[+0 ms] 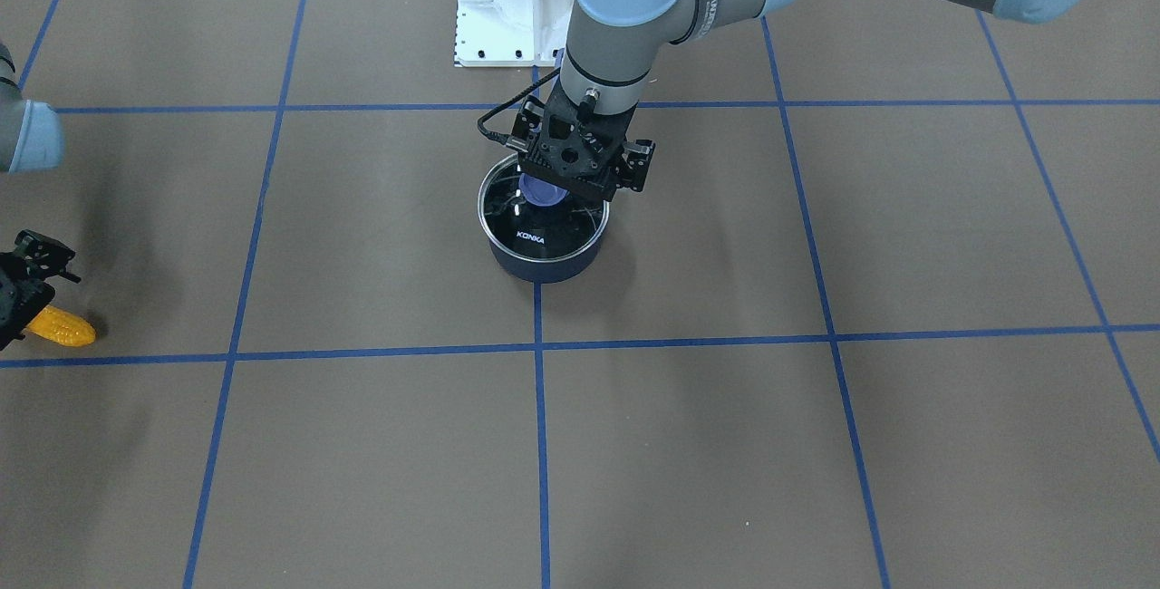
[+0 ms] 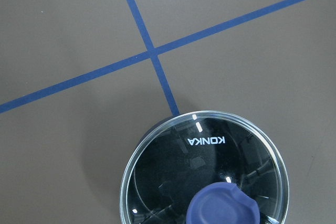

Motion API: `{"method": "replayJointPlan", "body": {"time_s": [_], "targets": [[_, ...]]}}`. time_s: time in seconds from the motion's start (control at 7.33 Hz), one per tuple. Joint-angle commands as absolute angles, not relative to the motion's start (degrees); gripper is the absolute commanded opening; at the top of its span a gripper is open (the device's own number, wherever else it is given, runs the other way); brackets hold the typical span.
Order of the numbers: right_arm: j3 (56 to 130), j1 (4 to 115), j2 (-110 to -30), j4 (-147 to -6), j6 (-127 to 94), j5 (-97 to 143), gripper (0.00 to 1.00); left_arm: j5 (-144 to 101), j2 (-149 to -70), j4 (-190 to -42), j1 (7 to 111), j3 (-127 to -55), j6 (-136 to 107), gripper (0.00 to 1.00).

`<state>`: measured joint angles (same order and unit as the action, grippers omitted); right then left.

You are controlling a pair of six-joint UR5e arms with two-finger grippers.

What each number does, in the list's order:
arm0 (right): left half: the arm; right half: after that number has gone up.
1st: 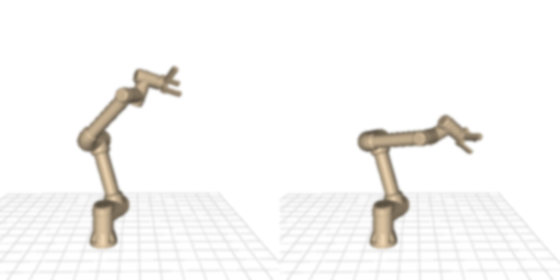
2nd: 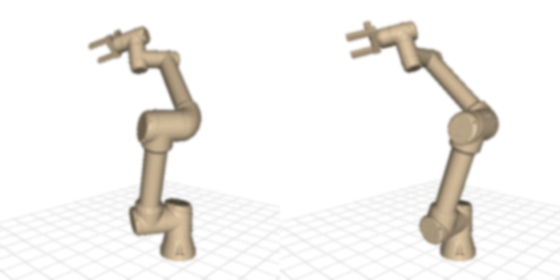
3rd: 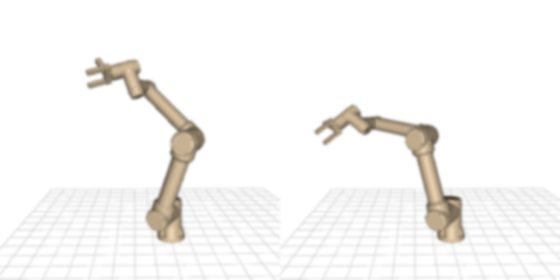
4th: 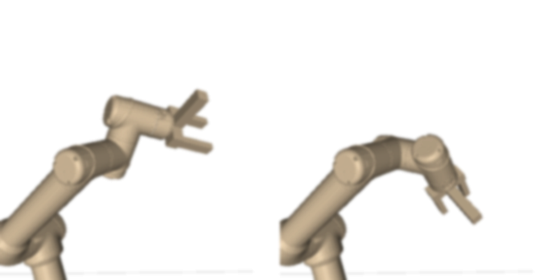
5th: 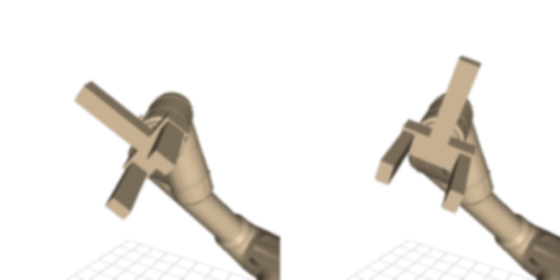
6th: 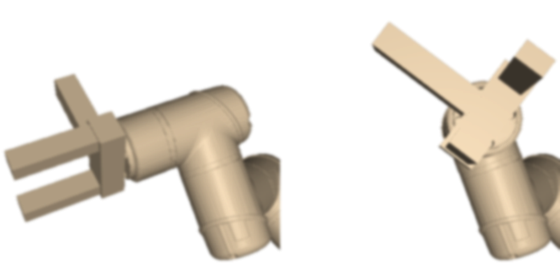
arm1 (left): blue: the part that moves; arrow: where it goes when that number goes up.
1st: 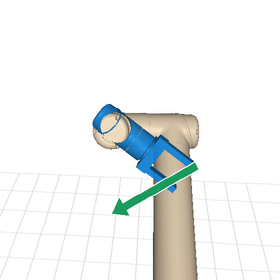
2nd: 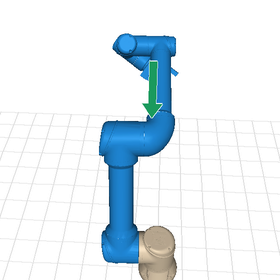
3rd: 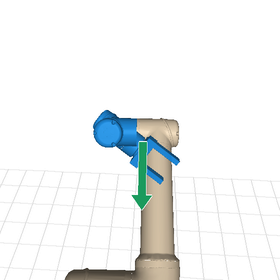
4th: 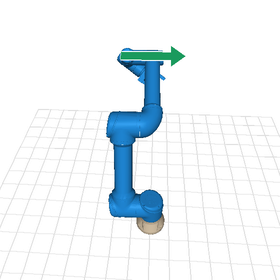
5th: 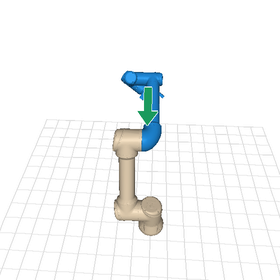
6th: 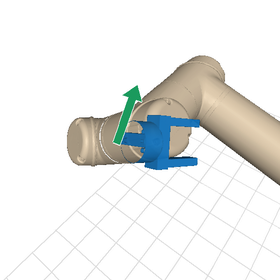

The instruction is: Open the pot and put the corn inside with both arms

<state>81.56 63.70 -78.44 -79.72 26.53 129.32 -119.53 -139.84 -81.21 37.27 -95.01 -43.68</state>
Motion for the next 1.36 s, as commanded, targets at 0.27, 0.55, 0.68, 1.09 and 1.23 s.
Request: {"method": "replayJointPlan", "body": {"time_s": [0.27,0.55,0.68,1.09,1.23], "targets": [[80.43,63.72,-77.26,-79.63,26.45,128.94,0.86,-119.53,-139.57,-81.21,37.27,-95.1,-43.68,0.99],[80.16,63.81,-77.26,-79.72,26.46,126.05,0.86,-119.53,-139.57,-81.21,37.35,-95.1,-43.68,0.99],[80.16,63.81,-77.26,-79.72,26.37,125.77,0.86,-119.53,-139.57,-81.21,37.35,-95.18,-43.68,0.99],[79.54,63.81,-77.08,-79.72,26.19,125.6,0.83,-119.53,-139.57,-81.21,37.35,-95.27,-43.68,0.99],[79.28,63.81,-77.17,-79.72,26.28,125.6,0.81,-119.53,-139.57,-81.21,37.27,-95.27,-43.68,0.99]]}}
